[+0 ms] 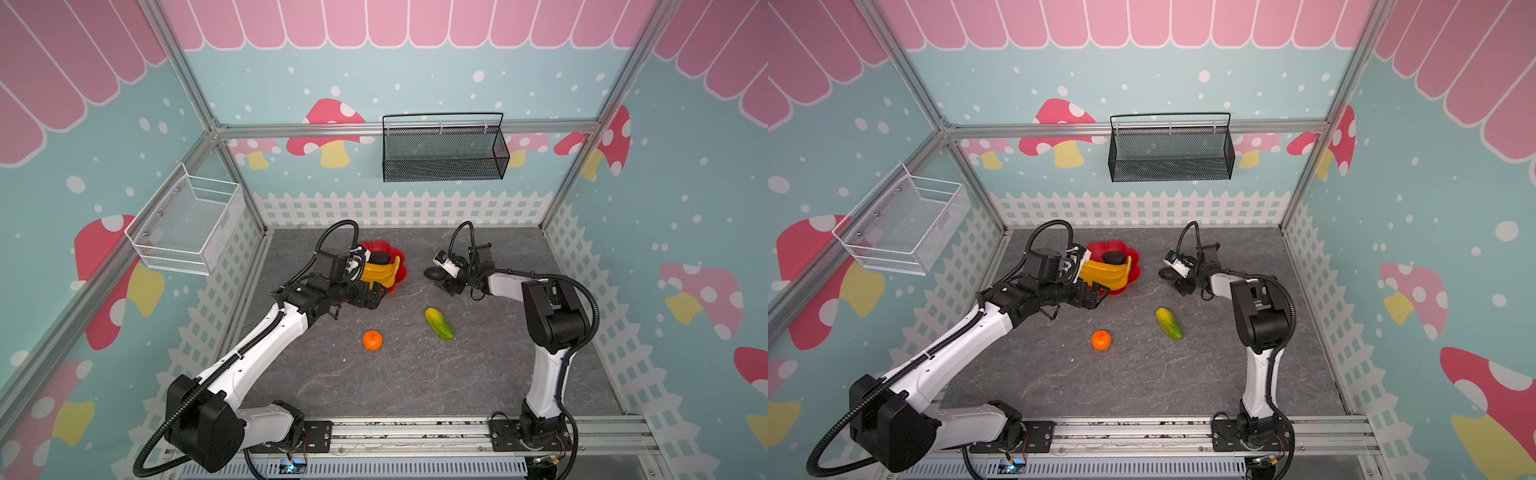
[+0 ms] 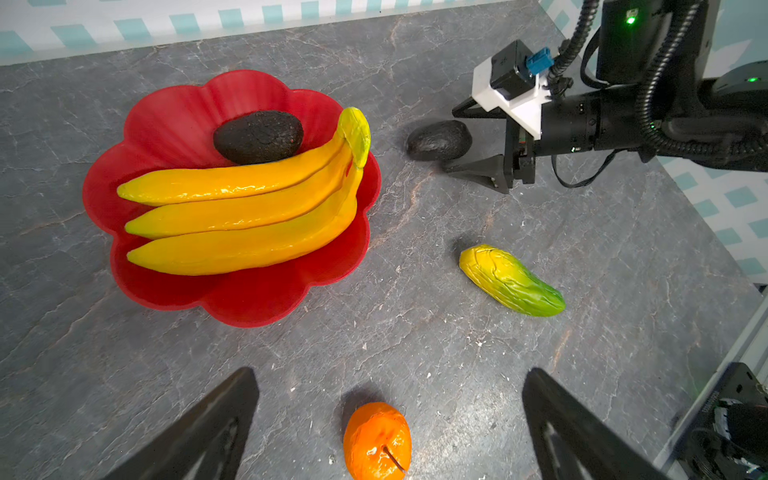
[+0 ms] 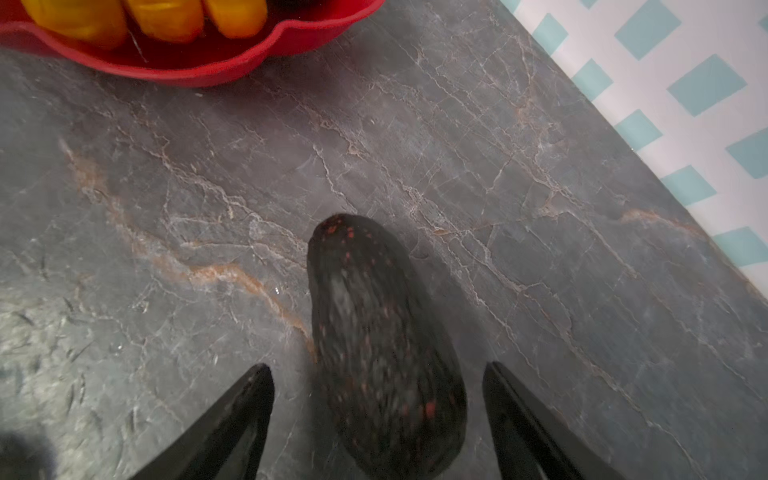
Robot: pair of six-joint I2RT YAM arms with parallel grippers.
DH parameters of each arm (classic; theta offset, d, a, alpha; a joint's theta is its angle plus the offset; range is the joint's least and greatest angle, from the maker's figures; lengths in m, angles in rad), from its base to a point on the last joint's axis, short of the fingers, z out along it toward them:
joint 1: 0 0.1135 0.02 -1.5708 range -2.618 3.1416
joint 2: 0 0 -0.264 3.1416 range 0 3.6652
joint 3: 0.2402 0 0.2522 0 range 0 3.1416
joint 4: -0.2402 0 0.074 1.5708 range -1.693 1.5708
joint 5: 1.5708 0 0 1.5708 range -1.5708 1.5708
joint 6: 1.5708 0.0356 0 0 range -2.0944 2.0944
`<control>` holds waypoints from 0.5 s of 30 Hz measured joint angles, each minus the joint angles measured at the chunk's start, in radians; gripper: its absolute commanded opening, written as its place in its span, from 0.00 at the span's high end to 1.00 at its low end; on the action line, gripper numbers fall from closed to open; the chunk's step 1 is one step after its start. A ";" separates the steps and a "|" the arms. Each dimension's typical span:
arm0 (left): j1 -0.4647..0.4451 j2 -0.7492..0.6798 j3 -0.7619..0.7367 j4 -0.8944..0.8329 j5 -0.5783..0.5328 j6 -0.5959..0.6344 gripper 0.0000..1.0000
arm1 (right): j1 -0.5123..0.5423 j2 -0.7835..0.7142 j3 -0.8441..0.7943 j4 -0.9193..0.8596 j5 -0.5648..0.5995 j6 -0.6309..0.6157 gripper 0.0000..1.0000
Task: Place and organize the fake fruits in the fruit bowl
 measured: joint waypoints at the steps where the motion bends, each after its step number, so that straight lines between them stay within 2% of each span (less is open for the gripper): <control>1: 0.000 0.000 0.000 0.000 -0.003 0.000 0.01 | 0.000 0.003 0.005 -0.001 0.001 -0.011 0.16; 11: 0.000 0.000 0.000 -0.001 -0.017 0.003 0.01 | 0.003 0.059 0.067 -0.010 -0.014 -0.090 0.12; 15: 0.000 0.000 0.000 -0.002 -0.019 0.003 0.01 | 0.008 0.103 0.145 -0.023 -0.042 -0.120 0.19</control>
